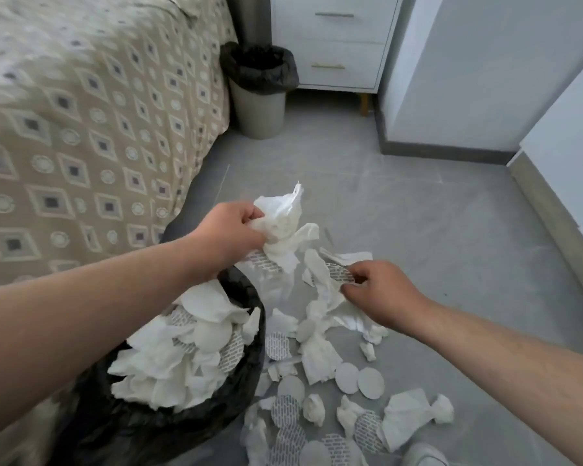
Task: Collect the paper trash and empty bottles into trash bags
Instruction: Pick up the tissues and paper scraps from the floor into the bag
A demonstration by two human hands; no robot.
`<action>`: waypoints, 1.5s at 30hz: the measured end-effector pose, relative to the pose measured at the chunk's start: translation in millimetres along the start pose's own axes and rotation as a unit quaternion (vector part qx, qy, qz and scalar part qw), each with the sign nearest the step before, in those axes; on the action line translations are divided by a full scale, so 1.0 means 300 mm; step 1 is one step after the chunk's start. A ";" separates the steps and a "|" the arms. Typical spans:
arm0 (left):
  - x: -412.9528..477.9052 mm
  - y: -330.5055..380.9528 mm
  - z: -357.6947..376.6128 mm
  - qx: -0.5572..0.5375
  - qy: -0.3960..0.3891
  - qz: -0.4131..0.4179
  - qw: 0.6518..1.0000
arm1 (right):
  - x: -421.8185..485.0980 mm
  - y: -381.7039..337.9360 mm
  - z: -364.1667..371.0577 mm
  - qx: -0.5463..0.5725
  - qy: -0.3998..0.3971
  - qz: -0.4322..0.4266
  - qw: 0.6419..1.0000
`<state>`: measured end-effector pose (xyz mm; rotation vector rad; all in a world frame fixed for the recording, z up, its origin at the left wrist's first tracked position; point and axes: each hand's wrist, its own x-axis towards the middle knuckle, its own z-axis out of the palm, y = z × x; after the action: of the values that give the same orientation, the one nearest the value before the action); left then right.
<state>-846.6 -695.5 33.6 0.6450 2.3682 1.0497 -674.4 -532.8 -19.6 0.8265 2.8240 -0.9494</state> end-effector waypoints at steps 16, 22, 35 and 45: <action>-0.296 -0.752 -0.081 0.210 -0.070 0.004 0.975 | 0.062 -0.440 0.239 0.150 -0.095 -0.046 0.983; -0.309 -0.784 -0.133 0.277 -0.013 0.076 0.958 | 0.110 -0.500 0.398 0.056 -0.150 -0.064 0.985; -0.441 -0.841 -0.175 0.170 0.050 0.054 0.983 | 0.064 -0.458 0.392 -0.131 -0.203 -0.239 0.940; -0.442 -0.773 -0.150 0.195 -0.023 -0.060 0.979 | 0.073 -0.428 0.629 -0.125 -0.321 -0.102 0.933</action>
<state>-821.8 -936.0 -88.2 0.6406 2.5562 0.5142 -780.1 -716.4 -106.9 0.1428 2.3939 -0.6856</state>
